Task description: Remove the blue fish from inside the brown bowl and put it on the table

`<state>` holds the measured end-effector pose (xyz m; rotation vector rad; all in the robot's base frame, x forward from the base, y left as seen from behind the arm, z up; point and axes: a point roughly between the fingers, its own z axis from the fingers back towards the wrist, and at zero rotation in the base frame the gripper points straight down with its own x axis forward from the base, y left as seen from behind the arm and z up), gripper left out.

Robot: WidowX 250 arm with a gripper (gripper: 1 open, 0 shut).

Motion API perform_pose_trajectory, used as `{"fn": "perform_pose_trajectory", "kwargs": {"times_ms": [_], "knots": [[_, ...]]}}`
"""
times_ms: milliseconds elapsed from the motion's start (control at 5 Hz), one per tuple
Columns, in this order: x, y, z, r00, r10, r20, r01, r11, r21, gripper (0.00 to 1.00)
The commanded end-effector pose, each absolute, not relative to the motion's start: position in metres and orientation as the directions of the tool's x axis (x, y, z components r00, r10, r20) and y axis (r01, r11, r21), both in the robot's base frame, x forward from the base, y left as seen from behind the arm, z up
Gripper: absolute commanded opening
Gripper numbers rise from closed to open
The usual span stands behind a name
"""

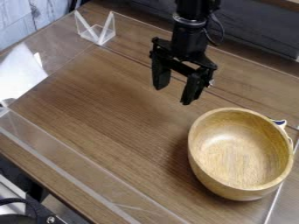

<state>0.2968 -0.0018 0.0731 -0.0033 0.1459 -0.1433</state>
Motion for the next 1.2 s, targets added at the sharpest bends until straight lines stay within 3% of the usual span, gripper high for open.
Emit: {"fn": "perform_pose_trajectory", "kwargs": {"times_ms": [0,1000], "knots": [[0.302,-0.003,0.082,0.981,-0.168,-0.098,0.168,0.986,-0.003,1.0],[0.29,-0.002,0.072,0.981,-0.18,-0.072,0.18,0.984,-0.007,1.0]]}}
